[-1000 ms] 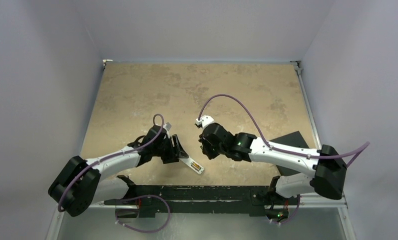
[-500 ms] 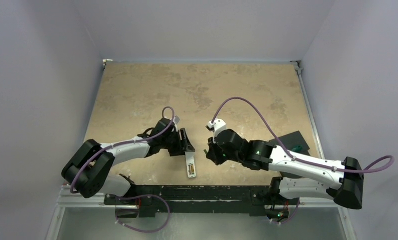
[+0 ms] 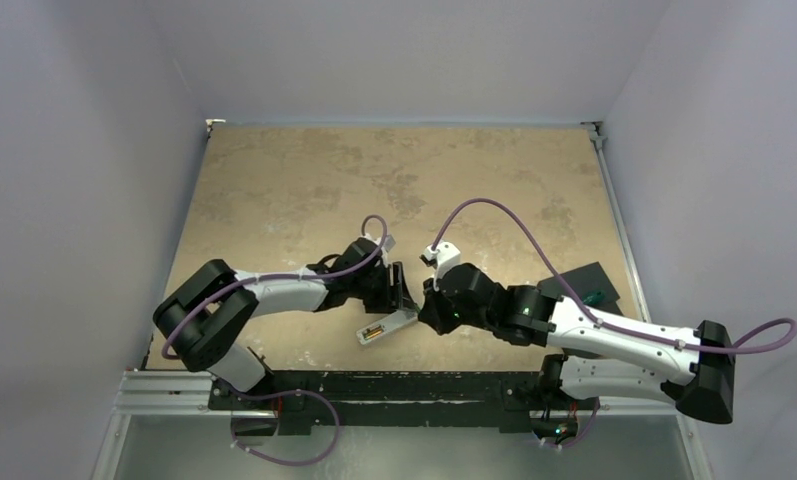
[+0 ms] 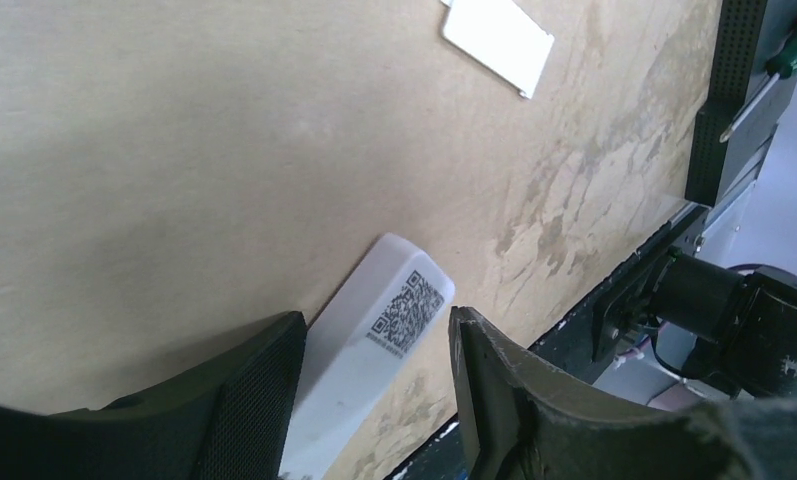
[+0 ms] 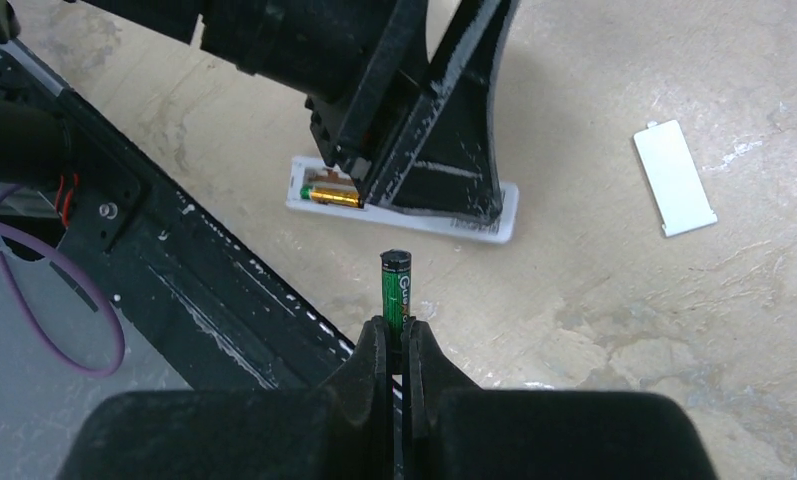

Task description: Load the batteries into the remote control

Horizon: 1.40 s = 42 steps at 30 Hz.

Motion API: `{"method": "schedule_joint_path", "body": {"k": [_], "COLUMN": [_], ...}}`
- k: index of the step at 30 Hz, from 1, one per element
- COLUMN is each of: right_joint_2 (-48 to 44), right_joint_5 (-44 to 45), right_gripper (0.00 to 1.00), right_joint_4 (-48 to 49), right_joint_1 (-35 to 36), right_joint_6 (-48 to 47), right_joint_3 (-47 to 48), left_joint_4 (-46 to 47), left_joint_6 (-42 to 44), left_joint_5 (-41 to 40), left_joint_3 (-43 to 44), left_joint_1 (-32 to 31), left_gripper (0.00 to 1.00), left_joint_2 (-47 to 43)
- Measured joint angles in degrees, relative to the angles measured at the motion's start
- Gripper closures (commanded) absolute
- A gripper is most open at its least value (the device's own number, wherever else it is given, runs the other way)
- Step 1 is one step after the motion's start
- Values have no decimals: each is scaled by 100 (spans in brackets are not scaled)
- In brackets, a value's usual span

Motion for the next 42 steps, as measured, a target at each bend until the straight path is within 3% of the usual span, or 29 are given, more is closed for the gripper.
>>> {"method": "schedule_joint_path", "body": {"k": [14, 29, 42], "right_joint_2": [-76, 94, 96], "right_joint_5": [-4, 20, 22], "right_gripper": [100, 100, 100], "right_joint_4": [-271, -476, -673], "right_joint_1": [66, 114, 138], "right_joint_6": [-4, -7, -249], "right_joint_3": [11, 299, 568], "left_joint_4": [2, -647, -1399], "left_joint_6": [275, 599, 868], "left_joint_5": [-70, -376, -1154], "left_joint_3": [313, 511, 896], "left_joint_1": [-754, -776, -776], "left_gripper": [47, 44, 36], "left_joint_2": [295, 173, -343]}}
